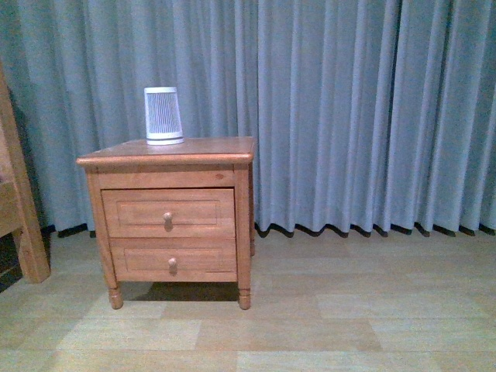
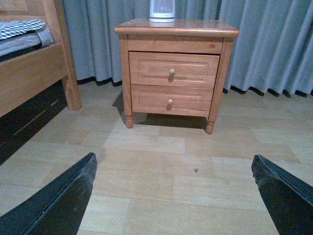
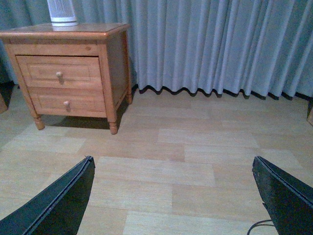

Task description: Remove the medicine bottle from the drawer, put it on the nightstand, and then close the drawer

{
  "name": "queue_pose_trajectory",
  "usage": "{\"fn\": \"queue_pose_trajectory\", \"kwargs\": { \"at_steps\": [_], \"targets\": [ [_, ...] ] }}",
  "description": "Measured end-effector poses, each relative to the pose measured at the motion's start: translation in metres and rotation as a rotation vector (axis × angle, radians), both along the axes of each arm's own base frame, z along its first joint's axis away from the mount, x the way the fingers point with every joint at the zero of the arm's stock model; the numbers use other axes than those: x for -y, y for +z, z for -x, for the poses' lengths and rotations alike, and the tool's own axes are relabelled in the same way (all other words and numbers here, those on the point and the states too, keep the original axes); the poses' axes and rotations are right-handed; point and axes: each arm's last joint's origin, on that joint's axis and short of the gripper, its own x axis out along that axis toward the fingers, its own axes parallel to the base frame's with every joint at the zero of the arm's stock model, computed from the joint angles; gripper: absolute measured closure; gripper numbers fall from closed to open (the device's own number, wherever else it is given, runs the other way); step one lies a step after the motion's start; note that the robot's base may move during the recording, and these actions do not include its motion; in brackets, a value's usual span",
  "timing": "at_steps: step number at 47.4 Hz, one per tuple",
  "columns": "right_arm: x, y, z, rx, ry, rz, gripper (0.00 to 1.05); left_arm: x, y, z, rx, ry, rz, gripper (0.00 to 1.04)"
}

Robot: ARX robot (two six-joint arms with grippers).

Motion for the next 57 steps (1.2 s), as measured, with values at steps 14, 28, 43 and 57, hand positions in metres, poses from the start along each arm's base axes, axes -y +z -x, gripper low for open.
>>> {"fn": "queue_pose_trajectory", "kwargs": {
  "at_steps": [14, 28, 43, 57],
  "targets": [
    [0.0, 0.0, 0.0, 0.0, 0.0, 0.0, 0.07, 0.0, 0.0, 0.0, 0.0, 0.0, 0.0, 0.07],
    [0.0, 0.0, 0.0, 0.0, 0.0, 0.0, 0.07, 0.0, 0.0, 0.0, 0.0, 0.0, 0.0, 0.07],
    [0.0, 0.0, 0.0, 0.0, 0.0, 0.0, 0.07, 0.0, 0.0, 0.0, 0.0, 0.0, 0.0, 0.07],
    [0.0, 0.0, 0.0, 0.0, 0.0, 0.0, 0.07, 0.0, 0.0, 0.0, 0.0, 0.0, 0.0, 0.07]
  ]
}}
